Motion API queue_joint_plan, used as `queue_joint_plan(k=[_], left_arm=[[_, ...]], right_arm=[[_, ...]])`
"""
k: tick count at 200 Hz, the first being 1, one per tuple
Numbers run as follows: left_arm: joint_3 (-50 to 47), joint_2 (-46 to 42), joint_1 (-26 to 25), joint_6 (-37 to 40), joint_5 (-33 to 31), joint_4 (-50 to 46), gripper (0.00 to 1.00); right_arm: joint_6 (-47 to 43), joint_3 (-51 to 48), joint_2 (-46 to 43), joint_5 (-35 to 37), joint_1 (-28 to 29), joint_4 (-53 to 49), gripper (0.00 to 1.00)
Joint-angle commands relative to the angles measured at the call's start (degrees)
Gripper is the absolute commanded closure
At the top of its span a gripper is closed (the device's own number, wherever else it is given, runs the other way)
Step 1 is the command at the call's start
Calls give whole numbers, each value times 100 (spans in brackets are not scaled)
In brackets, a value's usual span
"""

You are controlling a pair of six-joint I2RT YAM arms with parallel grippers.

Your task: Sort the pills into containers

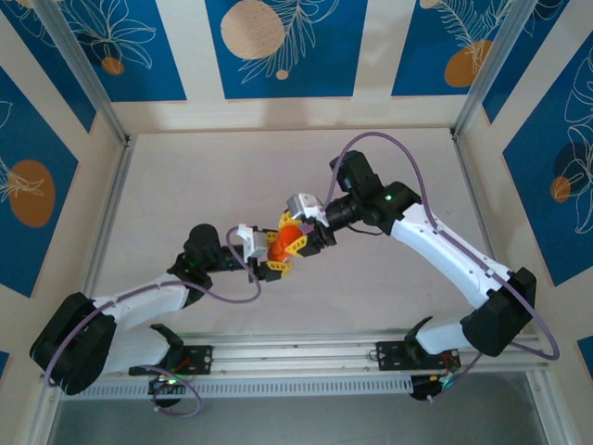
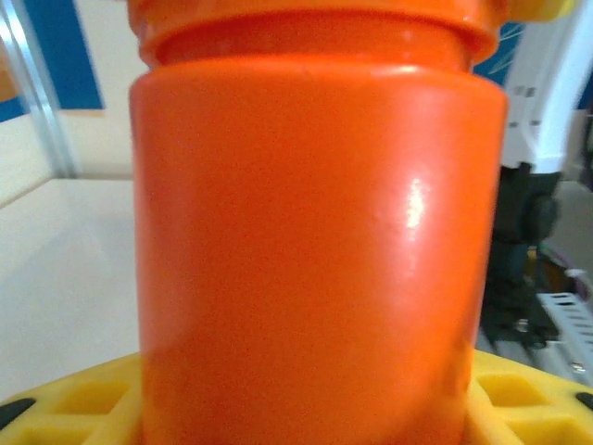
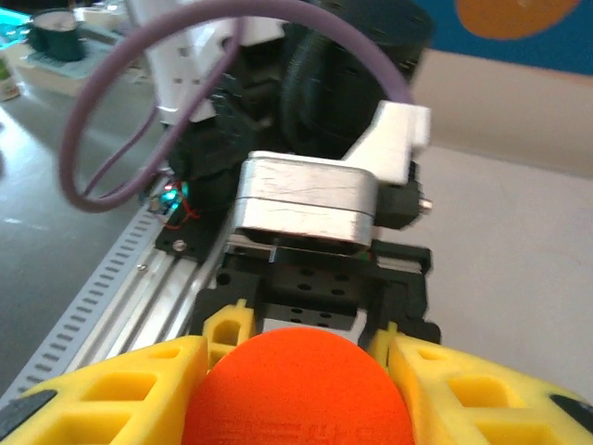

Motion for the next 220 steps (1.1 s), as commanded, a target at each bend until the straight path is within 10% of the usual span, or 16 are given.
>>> queue_joint_plan(k=[1, 123, 220], left_arm=[[621, -288, 33, 382, -1180, 875, 100], [622, 100, -15, 490, -2637, 1936, 100], [408, 271, -379, 1244, -2309, 1359, 100]], right_arm=[[2205, -359, 298, 1303, 102, 303, 71], [7602, -955, 324, 4552, 567, 1477, 73], [8695, -802, 220, 5283, 819, 1642, 48]])
